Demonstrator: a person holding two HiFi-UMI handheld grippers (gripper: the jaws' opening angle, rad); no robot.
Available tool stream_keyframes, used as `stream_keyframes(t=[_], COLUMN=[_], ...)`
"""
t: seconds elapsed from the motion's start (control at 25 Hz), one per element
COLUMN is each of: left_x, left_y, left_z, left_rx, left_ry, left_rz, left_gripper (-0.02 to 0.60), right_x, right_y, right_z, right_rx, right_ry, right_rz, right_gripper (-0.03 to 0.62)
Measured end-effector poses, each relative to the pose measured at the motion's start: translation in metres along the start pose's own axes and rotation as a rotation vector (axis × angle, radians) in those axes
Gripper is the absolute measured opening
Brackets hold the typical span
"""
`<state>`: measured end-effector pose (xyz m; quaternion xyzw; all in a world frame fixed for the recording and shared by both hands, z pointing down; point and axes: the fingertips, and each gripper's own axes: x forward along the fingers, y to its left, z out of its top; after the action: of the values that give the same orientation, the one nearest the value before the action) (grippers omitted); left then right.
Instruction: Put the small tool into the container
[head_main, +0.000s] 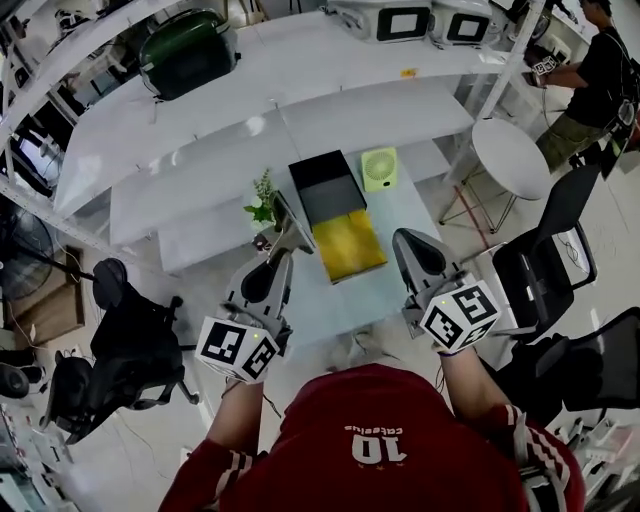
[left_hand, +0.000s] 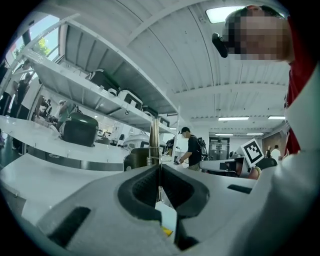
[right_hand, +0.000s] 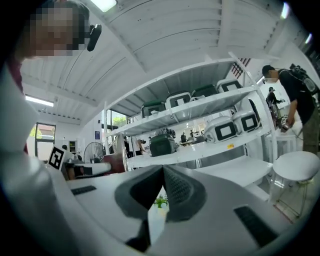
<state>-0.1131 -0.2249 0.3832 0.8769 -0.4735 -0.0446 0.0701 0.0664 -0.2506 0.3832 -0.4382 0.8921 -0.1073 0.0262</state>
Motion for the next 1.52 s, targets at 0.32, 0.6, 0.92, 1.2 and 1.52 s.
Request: stream_keyframes(t=[0.32, 0.6, 0.92, 1.2, 1.52], left_x=[0.026, 0.059, 0.089, 0.109, 0.140], left_y=[-0.008, -0.008, -0.001, 0.005, 0.016], left_z=[-0.046, -0.099, -0.159, -0.205, -0.246], left_rx=[-0.045, -0.070, -0.135, -0.210, -0.264], left_ry=[0.085, 0.166, 0.269, 0.347, 0.421], left_rz=[-0.018, -0.026, -0.020, -0.016, -0.032], left_gripper=[0.008, 0.008, 0.008, 0.008, 0.008], right_x=[-0.006, -0.004, 0.008, 0.022, 0.043], right_y=[-0.026, -0.053, -0.080, -0.102, -0.130], right_z=[-0.020, -0.031, -0.054, -0.089, -0.113], right_rx=[0.029, 0.048, 0.016, 0.028, 0.045], right_ry=[0.044, 0.063, 0.125, 0.204, 0.257], right_rz=[-0.020, -0.037, -0.039, -0.029, -0.022], right_gripper=[0.006, 0.006, 0.006, 0.006, 0.006])
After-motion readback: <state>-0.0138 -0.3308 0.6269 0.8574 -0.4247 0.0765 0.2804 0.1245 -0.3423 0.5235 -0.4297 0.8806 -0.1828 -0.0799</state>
